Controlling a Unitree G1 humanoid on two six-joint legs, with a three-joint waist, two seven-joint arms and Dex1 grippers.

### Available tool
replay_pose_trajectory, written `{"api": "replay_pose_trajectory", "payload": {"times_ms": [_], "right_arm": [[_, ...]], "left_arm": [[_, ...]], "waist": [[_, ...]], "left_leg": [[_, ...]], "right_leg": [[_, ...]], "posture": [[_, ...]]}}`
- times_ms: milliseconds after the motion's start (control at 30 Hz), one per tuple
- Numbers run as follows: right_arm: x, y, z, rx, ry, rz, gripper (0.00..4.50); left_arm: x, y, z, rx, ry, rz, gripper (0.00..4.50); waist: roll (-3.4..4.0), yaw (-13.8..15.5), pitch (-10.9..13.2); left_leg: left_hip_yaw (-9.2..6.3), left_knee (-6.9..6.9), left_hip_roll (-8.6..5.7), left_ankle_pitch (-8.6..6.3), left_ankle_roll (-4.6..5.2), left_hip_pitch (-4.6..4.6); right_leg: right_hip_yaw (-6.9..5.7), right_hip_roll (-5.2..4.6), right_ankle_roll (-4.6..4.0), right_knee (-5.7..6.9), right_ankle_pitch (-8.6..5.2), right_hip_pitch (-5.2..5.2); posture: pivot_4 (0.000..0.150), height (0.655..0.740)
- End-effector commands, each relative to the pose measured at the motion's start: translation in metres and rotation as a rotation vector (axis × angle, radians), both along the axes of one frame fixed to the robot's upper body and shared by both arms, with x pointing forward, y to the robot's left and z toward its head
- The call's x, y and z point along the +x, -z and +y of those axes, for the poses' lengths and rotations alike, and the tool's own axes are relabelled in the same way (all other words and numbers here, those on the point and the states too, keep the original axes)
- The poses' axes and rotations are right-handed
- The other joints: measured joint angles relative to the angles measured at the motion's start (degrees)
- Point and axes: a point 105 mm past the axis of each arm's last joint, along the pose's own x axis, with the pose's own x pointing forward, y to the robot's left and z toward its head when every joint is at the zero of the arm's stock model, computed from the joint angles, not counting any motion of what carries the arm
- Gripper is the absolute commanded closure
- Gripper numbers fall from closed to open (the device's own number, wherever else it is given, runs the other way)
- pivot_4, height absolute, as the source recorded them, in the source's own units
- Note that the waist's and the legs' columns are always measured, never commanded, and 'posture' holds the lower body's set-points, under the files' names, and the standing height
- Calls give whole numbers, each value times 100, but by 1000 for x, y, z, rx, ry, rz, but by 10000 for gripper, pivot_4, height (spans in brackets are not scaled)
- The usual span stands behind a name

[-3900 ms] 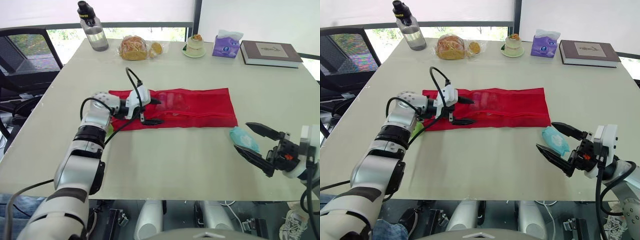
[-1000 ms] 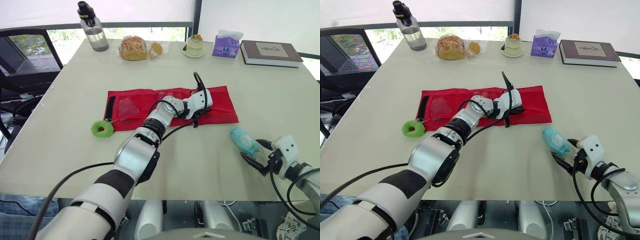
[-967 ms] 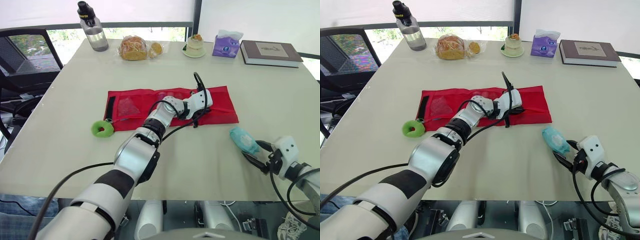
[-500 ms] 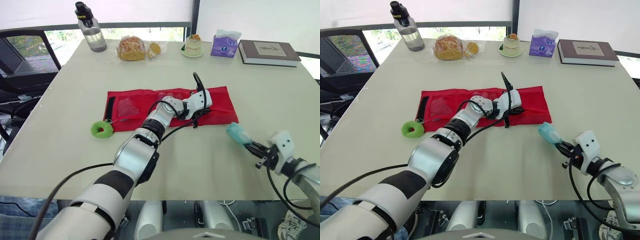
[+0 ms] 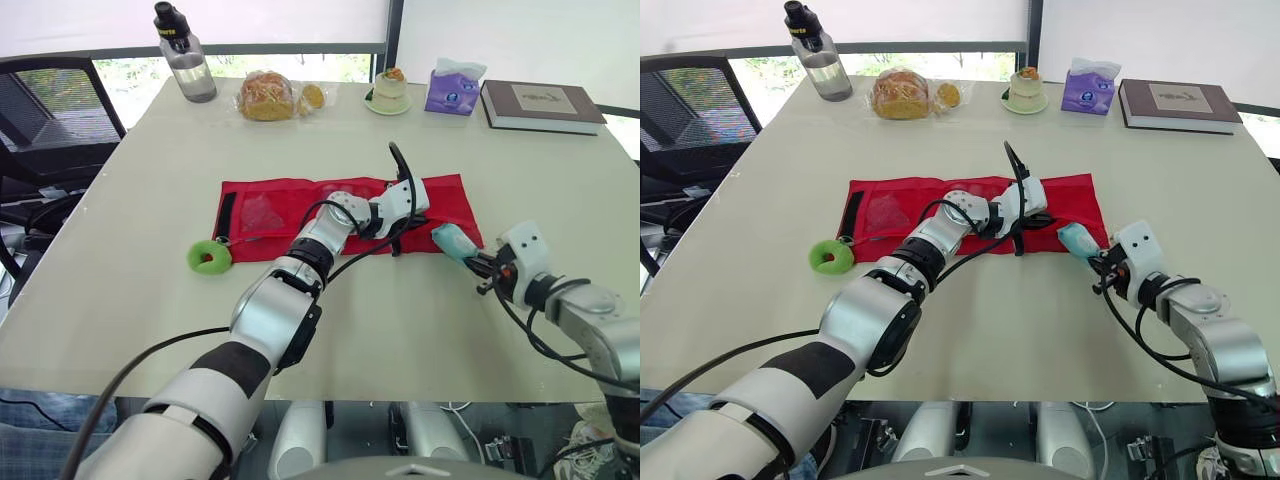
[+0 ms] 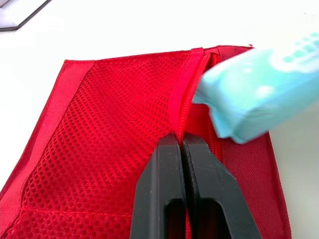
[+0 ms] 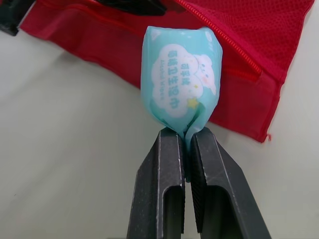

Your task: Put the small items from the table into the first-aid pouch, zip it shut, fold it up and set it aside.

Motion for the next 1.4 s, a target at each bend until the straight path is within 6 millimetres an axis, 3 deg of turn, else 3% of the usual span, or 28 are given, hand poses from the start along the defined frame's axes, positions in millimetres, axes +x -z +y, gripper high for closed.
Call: {"api": "replay_pose_trajectory", "payload": {"times_ms": [33,367,500,533,567,700,733,967,1200,1300,1400], "right_arm": [[11,-8,1,-16,28,-25,44214],[69,-23,25,98,243,-107,44214],[76,-28,36,114,214,-130,44214],[76,-28,37,115,210,-131,37985],[76,-28,36,115,211,-132,35536],[69,-30,33,106,202,-144,15458],[65,-31,32,105,192,-144,12796],[29,-42,35,128,87,-131,12796],[-2,-48,23,192,55,-109,12796],[-9,-50,4,202,88,-126,12180],[-6,-51,-10,201,125,-136,12180]], "left_arm": [[-3,-22,-14,-60,42,-51,45000],[-10,-22,-26,-93,58,-27,45000],[-12,-22,-29,-102,63,-18,45000],[-12,-22,-29,-105,61,-14,45000],[-12,-22,-29,-107,59,-11,45000],[-10,-20,-27,-107,40,-6,45000],[-9,-21,-26,-110,36,-4,45000],[-7,-23,-27,-127,19,13,45000],[-11,-25,-30,-158,40,58,45000],[-18,-31,-31,-192,111,133,36395],[-20,-43,-26,-224,145,144,23342]], "waist": [[0,-3,0],[2,-3,-1],[4,14,0],[4,13,0],[4,10,0],[4,-13,0],[4,-12,0],[6,-27,-1],[5,-15,-1],[5,-12,-1],[5,-30,0]], "left_leg": [[-1,0,0,0,0,0],[1,0,1,0,0,1],[-1,-1,-1,0,0,-12],[1,-1,-1,0,0,-12],[1,-1,-1,0,0,-12],[-1,-3,-1,0,1,-10],[-2,-3,-1,0,1,-10],[-2,-4,0,0,1,-10],[-2,-1,0,0,1,-9],[-4,-2,0,0,1,-9],[-2,-1,0,0,1,-9]], "right_leg": [[-1,0,0,0,0,0],[1,2,-1,5,1,-3],[-3,-1,-1,0,1,-6],[-2,-2,-1,-2,1,-6],[-2,-2,-1,-2,1,-6],[-2,-1,-1,2,1,-7],[-3,-1,-1,3,1,-7],[-2,0,-1,1,1,-8],[-1,0,-1,1,1,-6],[-3,0,-1,1,0,-6],[-1,0,-1,1,0,-6]], "posture": [[1500,7400],[1500,7400],[1500,7400],[1500,7400],[1500,7400],[1500,7400],[1500,7400],[1500,7400],[1500,7400],[1500,7400],[1500,7400]]}}
